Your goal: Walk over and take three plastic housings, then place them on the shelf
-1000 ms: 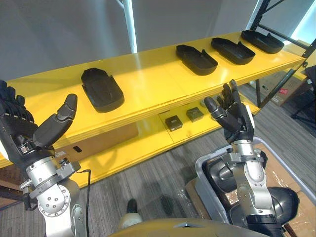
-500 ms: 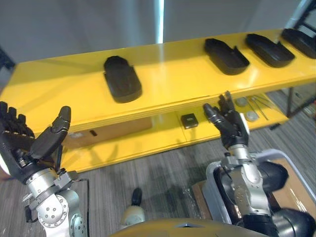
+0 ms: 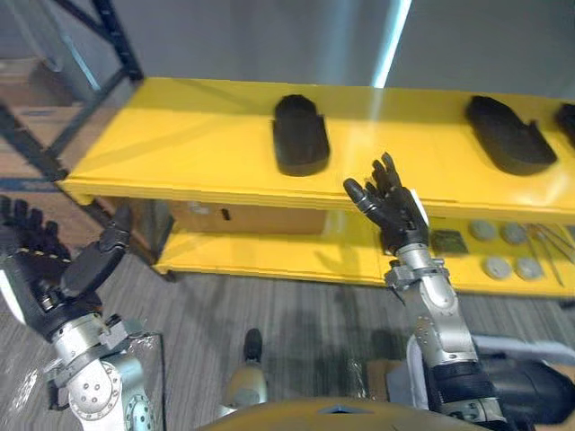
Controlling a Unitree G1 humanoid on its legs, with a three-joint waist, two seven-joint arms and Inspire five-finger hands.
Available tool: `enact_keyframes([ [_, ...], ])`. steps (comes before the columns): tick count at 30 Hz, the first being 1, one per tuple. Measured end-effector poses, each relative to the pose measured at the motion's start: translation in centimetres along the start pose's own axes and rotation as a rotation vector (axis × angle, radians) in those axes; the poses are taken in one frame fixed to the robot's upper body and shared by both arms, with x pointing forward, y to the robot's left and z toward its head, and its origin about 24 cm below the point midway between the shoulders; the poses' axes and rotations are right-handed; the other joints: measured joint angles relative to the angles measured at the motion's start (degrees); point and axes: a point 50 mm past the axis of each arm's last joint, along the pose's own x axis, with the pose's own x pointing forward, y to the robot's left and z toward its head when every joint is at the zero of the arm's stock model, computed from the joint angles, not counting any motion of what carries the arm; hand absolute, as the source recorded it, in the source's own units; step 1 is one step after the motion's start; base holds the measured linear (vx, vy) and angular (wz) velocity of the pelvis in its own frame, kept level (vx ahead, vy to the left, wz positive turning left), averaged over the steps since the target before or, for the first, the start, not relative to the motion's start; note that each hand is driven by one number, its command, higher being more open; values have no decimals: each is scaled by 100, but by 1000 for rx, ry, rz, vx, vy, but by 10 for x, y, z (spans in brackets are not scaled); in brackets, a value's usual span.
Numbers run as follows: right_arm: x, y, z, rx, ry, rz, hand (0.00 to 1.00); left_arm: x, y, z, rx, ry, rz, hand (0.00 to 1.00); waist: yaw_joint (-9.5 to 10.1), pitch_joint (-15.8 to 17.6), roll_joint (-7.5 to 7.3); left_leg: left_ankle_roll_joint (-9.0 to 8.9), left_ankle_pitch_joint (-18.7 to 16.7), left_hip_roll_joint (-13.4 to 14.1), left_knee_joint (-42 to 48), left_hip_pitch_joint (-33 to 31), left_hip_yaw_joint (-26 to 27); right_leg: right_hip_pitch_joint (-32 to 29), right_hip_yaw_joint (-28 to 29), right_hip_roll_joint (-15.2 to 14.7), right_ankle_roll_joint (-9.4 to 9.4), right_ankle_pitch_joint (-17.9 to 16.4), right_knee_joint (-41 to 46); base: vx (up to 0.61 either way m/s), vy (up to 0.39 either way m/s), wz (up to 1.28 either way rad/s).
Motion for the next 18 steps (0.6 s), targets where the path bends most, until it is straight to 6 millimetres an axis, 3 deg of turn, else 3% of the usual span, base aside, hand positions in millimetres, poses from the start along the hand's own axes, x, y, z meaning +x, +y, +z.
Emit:
enact_keyframes([
  [3,1,4,-1,9,3,29,100,-3,5,-1,-9,21,15,100,136,24,31,-27,19,-14,13,23,15,-1,67,-20,5,-27,-3,-50,20,7],
  [10,-2,21,-9,111,14,69,100,-8,6,-4,-8,48,15,100,137,33,22,-150,72,-44,2,45,54,-19,115,-92,80,-58,92,-13,1,0],
  [13,-5,30,-15,127,35,109,100,-6,3,-3,-19,36,-8,100,134,96,-67,-170,50,-156,5,54,29,-117,120,-291,60,-344,473,-36,-4,12],
  [14,-7,32,-17,137,39,108,100,-5,1,-2,-22,28,-25,100,139,184,-165,-174,6,-244,17,108,30,-124,105,-437,32,-473,672,28,22,19],
  [15,-12,34,-21,158,54,89,100,-3,-1,0,-27,13,-51,100,163,370,-420,-20,-274,-476,492,66,67,-74,104,-765,-85,-613,1050,57,16,12],
  [16,-13,34,-23,159,57,84,100,-3,-2,-1,-31,12,-55,100,170,460,-414,-80,-406,-491,708,58,35,-108,227,-846,-195,-572,1417,71,46,28],
  [17,-19,33,-25,159,56,67,100,-2,-4,-2,-35,17,-83,100,68,538,-412,-42,-495,-508,771,125,-125,-474,767,-977,-581,-280,2331,67,47,42],
  [18,-21,31,-24,154,51,58,100,-1,-7,-1,-38,9,-112,100,-64,630,-343,-22,-486,-431,667,243,-247,-778,1176,-978,-786,125,2976,59,33,62],
])
